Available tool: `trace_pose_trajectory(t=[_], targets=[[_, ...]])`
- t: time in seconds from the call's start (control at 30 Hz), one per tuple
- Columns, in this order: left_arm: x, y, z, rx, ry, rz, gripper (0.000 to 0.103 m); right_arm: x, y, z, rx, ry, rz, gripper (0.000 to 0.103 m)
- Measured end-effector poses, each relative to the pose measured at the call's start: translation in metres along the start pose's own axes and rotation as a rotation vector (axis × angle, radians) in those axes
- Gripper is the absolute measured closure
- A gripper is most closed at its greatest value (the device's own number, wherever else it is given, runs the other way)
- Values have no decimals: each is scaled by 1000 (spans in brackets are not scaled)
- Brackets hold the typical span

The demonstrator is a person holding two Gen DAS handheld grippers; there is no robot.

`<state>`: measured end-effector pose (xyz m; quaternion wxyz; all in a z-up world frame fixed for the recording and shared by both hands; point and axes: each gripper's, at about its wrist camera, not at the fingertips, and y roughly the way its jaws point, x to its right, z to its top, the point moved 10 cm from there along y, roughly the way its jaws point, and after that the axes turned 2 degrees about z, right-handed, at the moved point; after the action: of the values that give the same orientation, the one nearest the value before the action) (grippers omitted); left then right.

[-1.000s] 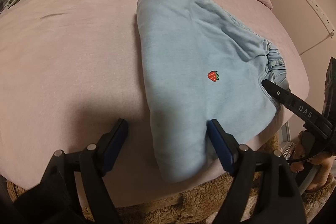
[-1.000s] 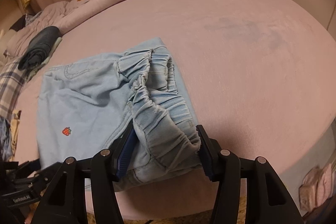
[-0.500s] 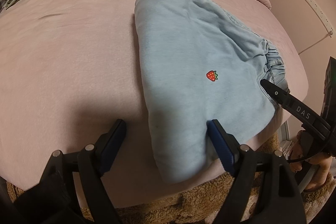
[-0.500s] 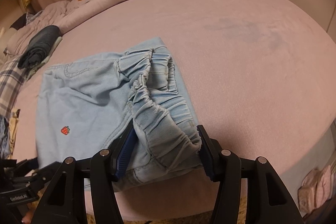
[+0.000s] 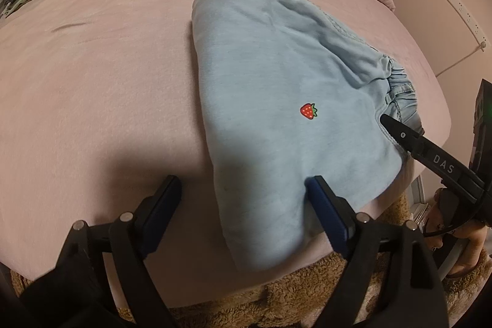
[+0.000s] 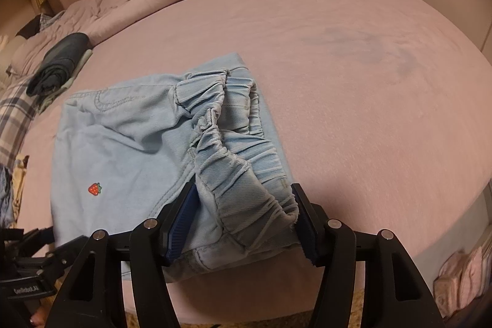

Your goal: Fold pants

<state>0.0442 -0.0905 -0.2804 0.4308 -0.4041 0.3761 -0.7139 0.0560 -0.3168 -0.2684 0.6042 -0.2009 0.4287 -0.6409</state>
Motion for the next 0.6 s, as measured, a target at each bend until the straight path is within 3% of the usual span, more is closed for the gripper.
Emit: trace_pose_trajectory(t=[0.6], targets=[[2,1,2,3,1,6,17,2,1,1,1,-7,10,43]])
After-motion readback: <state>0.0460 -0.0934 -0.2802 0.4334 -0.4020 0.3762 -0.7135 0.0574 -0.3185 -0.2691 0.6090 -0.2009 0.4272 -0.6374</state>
